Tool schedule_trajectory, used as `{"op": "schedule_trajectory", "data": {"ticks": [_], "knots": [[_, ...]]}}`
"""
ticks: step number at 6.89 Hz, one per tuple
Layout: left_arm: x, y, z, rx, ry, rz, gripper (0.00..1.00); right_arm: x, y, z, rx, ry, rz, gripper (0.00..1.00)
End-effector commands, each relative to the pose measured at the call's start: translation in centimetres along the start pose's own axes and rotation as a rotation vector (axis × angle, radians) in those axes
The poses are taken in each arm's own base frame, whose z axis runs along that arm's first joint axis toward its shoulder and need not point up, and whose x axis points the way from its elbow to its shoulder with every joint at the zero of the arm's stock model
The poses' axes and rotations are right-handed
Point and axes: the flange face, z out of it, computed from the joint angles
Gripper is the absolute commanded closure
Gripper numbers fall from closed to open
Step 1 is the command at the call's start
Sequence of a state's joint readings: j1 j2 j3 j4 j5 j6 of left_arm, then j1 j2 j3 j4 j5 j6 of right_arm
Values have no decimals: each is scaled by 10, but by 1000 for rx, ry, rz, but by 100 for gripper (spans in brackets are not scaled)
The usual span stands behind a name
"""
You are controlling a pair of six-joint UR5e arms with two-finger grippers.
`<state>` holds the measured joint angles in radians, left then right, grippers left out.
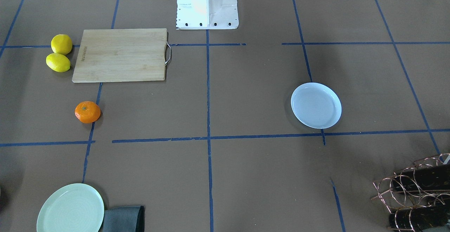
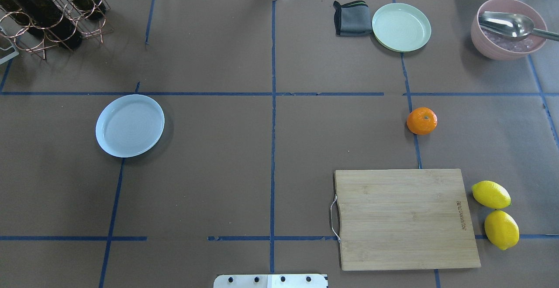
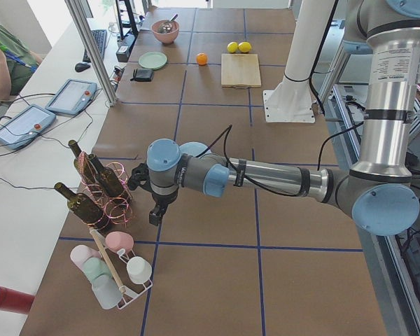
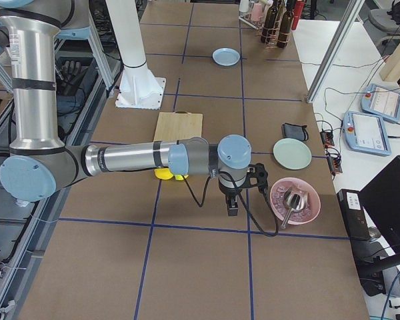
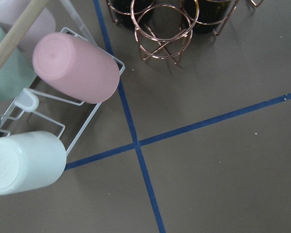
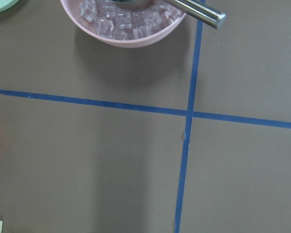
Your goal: Pick orange to plate
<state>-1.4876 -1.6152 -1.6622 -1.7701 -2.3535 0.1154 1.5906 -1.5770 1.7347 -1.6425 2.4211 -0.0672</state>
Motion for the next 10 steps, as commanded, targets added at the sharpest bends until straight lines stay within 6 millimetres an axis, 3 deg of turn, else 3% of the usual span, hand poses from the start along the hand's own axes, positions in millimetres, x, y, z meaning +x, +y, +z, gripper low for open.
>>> {"op": "schedule_trajectory", "data": {"ticks": [1,2,3,6,10], "knots": [[31,-22,32,-13,46,94,0,-26,-26,8,-11,-8,-59,0],[39,-22,58,-57,64,22,0,-35,-28,13,-20,-14,-72,0],[52,-29,56,-17,67,-80,0,-43,-35,15,-23,-16,-88,0],[130,-45,98,76,83,-267,0,-53,-38,28,-47,-17,-74,0],[232,-31,174,130,51,-442,0,-81,-54,33,-32,-25,14,0]]}}
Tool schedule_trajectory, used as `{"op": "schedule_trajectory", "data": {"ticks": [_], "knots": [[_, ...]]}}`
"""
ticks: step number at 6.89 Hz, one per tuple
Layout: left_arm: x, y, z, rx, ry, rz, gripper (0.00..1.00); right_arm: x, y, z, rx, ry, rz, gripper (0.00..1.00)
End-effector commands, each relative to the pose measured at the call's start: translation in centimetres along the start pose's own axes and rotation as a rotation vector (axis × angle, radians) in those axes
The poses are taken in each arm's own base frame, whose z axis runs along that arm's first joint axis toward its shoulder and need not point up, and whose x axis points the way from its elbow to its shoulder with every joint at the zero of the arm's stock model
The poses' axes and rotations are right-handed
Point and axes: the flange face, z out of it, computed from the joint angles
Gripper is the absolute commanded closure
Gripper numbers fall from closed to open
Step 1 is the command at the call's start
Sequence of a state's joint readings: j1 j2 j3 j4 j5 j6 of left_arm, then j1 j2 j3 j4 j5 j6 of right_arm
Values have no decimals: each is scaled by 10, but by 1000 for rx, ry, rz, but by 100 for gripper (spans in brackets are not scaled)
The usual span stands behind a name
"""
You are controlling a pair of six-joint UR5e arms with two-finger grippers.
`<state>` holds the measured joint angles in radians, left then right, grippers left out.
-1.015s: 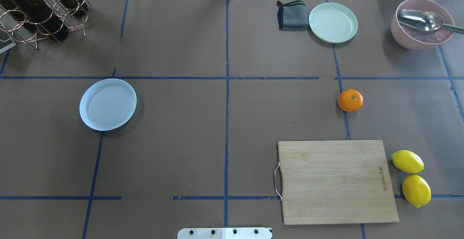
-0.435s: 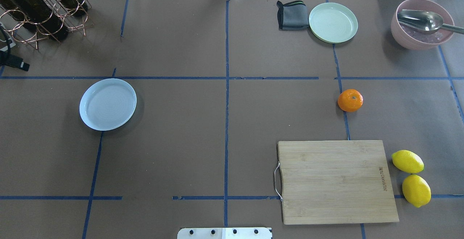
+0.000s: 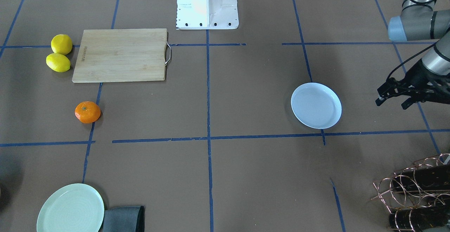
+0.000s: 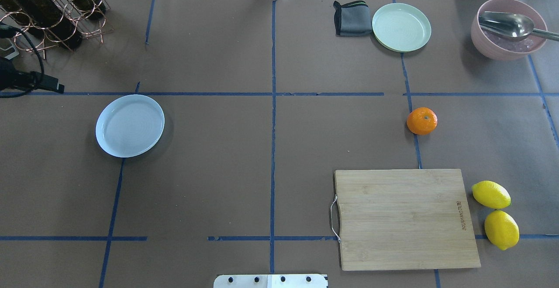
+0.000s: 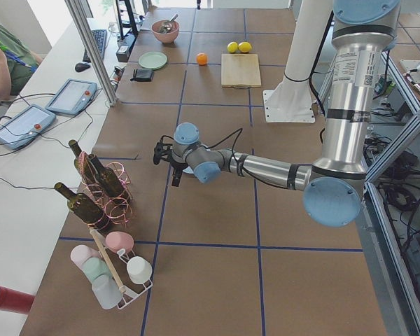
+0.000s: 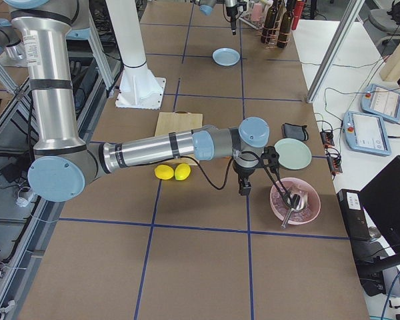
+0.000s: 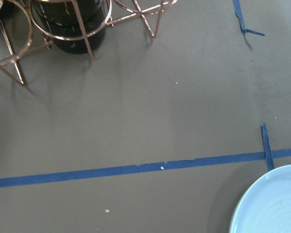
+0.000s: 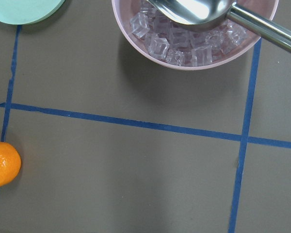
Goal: Pick orange to plate
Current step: 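Move the left gripper to the white plate's rim and grip it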
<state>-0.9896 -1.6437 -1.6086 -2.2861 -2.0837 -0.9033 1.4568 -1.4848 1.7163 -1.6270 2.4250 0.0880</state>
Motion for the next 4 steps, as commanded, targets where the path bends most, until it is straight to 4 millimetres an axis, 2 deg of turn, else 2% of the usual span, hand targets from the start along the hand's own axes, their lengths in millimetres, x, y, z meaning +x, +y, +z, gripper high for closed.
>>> {"op": "schedule_trajectory", "data": {"ticks": [1,2,4], "knots": [[32,32,36,29,-32,-50,0,-17,-7,6,25,-10,33,0],[37,36,40,24,-30,-55,0,-24,-8,9,36,-12,42,0],[48,48,49,0,-24,-54,7,-27,-9,10,35,-14,46,0]]}}
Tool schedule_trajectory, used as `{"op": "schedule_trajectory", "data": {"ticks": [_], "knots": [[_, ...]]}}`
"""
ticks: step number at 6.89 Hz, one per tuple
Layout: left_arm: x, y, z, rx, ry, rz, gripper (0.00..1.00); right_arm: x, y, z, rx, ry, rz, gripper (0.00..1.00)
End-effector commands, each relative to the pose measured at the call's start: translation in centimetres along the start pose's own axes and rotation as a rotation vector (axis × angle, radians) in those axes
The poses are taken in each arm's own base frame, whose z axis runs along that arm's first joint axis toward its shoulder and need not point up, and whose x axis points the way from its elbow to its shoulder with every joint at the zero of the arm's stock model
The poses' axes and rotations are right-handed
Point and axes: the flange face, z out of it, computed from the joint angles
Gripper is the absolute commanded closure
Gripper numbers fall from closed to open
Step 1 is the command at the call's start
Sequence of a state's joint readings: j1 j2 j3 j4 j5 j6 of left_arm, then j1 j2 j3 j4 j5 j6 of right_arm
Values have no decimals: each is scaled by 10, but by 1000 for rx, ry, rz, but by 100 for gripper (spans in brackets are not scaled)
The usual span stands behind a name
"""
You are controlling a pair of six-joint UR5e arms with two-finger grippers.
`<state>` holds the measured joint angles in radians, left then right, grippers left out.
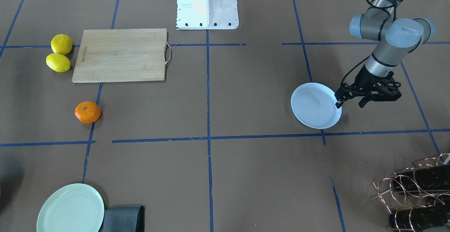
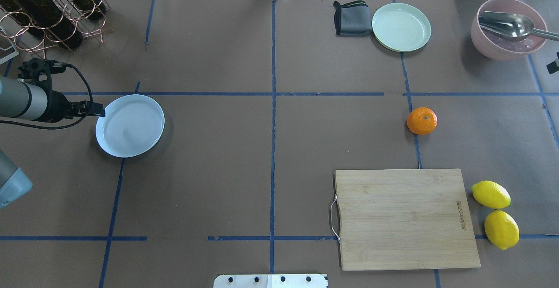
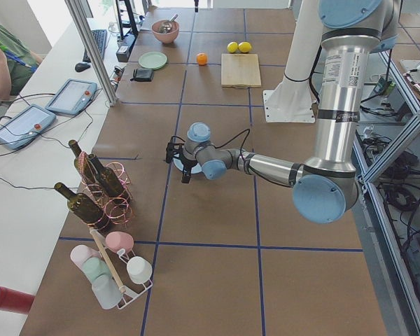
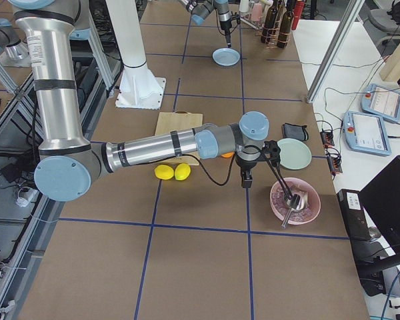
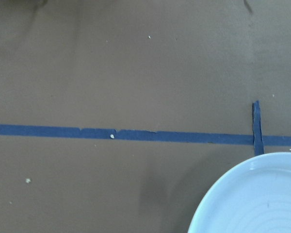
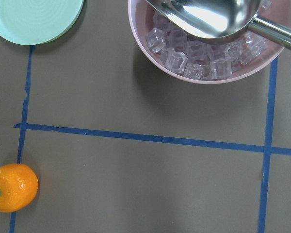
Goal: Pick orange to plate
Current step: 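Move the left gripper to the white plate's rim and grip it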
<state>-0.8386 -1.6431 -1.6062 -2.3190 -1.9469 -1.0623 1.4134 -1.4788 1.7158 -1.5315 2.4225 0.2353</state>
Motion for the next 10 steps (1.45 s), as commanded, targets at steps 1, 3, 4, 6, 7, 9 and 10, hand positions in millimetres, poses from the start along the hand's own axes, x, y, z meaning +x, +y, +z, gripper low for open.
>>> {"op": "schedule_trajectory", "data": {"ticks": [1,3,4,6,7,9,10], "knots": [[9,11,8,-17,3,7,13,-3,0,0,2,-1,2,0],[8,11,9,-19,0,6,32,-3,0,1,1,0,1,0],[9,14,14,-29,-4,10,36,-4,-1,1,1,0,-1,0],[13,16,15,-35,-1,14,41,-6,-3,1,3,0,-4,0],[16,19,17,-40,1,20,42,-8,-3,2,2,-2,8,0],[19,19,15,-41,5,23,58,-14,-3,3,5,-6,11,0],[18,19,14,-40,5,28,89,-15,-3,4,3,-6,9,0]]}}
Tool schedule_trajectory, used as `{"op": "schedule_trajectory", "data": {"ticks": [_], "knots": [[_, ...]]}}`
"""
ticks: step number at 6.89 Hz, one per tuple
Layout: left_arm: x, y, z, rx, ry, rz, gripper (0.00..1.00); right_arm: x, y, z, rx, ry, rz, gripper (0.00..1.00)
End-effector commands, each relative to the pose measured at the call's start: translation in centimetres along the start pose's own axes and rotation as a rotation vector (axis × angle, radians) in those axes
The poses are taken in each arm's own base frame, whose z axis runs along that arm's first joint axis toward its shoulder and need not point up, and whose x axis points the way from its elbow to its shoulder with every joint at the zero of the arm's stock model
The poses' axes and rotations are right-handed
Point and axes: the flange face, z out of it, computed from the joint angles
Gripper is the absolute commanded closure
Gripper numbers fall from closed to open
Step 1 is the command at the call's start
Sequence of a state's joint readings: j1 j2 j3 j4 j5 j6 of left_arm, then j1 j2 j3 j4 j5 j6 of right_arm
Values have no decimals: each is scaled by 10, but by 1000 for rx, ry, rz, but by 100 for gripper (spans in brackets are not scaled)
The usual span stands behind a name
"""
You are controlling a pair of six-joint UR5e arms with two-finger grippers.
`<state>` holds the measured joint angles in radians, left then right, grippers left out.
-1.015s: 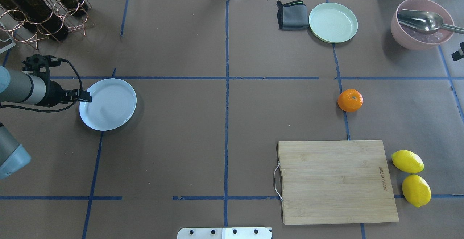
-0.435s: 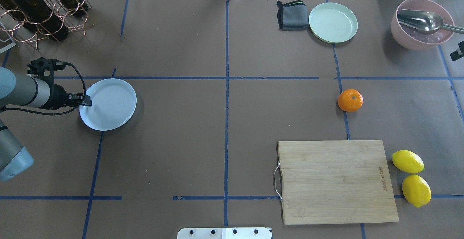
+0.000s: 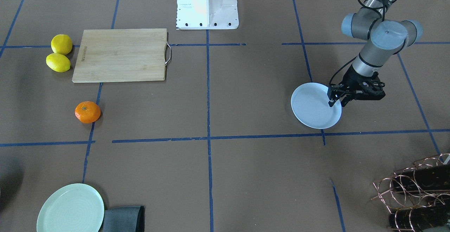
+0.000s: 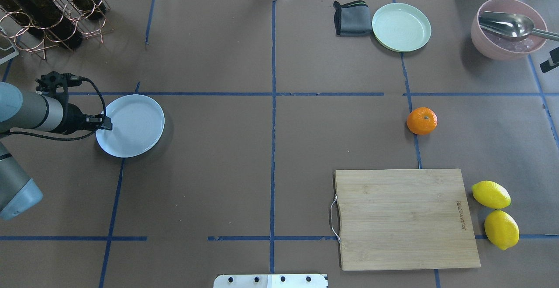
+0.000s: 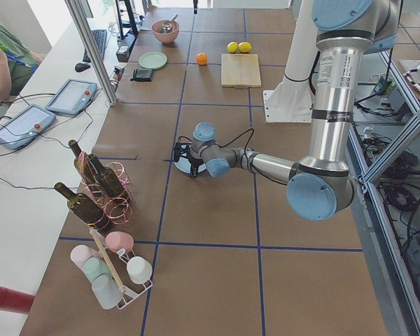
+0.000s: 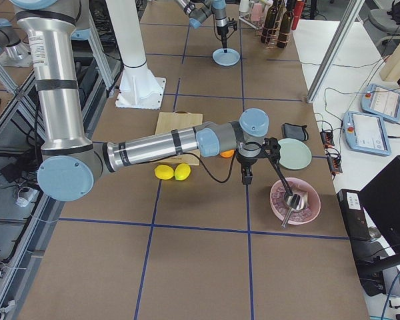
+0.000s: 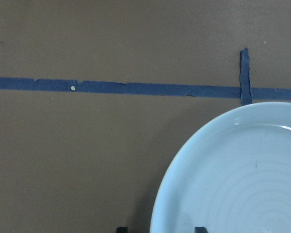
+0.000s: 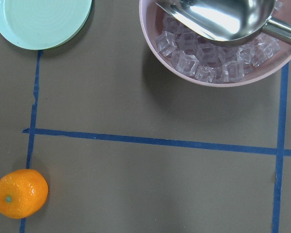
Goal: Pick orange to plate
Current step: 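Move the left gripper to the white plate's rim and grip it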
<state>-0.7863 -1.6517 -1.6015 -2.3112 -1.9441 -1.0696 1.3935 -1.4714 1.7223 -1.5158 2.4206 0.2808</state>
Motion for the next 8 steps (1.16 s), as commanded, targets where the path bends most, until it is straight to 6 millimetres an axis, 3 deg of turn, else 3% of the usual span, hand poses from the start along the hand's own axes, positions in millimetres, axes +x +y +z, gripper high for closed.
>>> {"op": "schedule_trajectory", "data": {"ticks": [1,4,6,7,8], "knots": [[2,0,-3,-1,7,9,100,-3,0,2,-2,-2,7,0],[13,1,-22,-25,39,17,100,-22,-7,4,-2,-9,20,0],[-2,-45,-67,-77,97,-68,100,-48,-19,11,-8,-10,11,0],[25,-83,-90,-96,124,-100,100,-64,-25,17,-9,-3,25,0],[74,-113,-101,-97,119,-125,100,-98,-34,29,-9,19,38,0]]}}
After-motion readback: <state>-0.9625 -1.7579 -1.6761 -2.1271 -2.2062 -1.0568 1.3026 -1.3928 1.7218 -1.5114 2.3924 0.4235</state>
